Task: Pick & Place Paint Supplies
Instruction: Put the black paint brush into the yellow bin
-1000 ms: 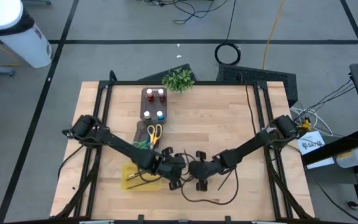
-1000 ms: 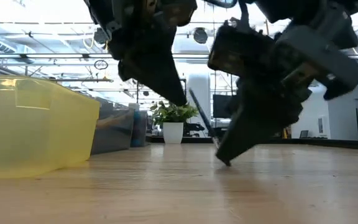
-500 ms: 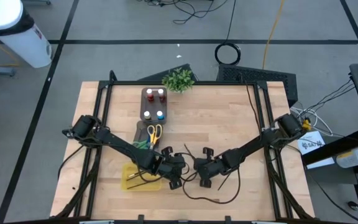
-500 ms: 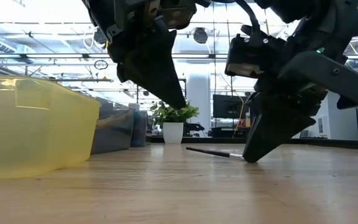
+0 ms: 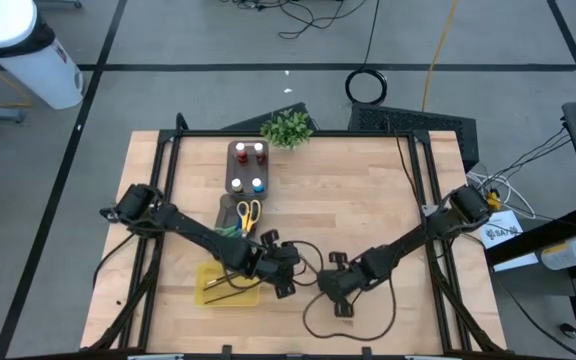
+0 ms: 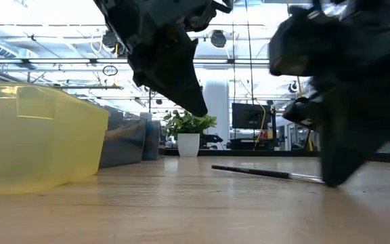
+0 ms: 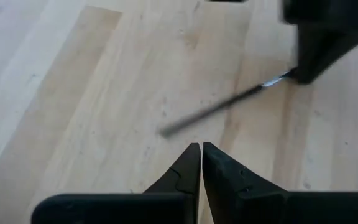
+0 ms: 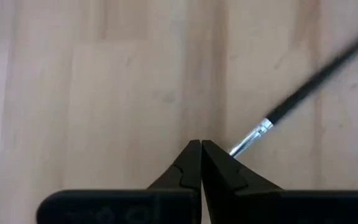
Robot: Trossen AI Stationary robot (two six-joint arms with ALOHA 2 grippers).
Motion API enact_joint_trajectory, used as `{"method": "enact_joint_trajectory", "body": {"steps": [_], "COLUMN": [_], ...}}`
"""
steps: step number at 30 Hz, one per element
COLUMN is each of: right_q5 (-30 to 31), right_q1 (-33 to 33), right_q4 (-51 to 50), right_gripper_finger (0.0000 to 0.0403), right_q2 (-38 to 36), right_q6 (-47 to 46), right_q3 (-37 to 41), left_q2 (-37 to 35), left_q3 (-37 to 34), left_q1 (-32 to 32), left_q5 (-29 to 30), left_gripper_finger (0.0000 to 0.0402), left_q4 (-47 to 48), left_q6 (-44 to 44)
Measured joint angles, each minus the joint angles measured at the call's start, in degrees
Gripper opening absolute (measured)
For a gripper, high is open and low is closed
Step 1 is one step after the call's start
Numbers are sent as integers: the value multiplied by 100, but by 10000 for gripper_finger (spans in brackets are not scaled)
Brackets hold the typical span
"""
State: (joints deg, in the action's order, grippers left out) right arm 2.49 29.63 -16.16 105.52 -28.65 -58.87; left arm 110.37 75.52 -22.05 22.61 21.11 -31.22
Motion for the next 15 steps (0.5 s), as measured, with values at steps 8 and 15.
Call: {"method": "enact_joint_trajectory", "body": {"steps": [8,15], "right_q5": [695,1243], "right_q1": [419,576], "right_q4": [-626,-625], "right_gripper_finger": [0,0], "right_q2": [-429,-709], "right_q6": [41,-215], "right_q3": [35,31], "left_q2": [0,-2], "left_q3": [-2,-2], "left_q1": [95,95], "left_q5": [0,-3], "left_gripper_finger": [30,31], "left_q4": [-25,-33], "left_q6": [-57,-57]}}
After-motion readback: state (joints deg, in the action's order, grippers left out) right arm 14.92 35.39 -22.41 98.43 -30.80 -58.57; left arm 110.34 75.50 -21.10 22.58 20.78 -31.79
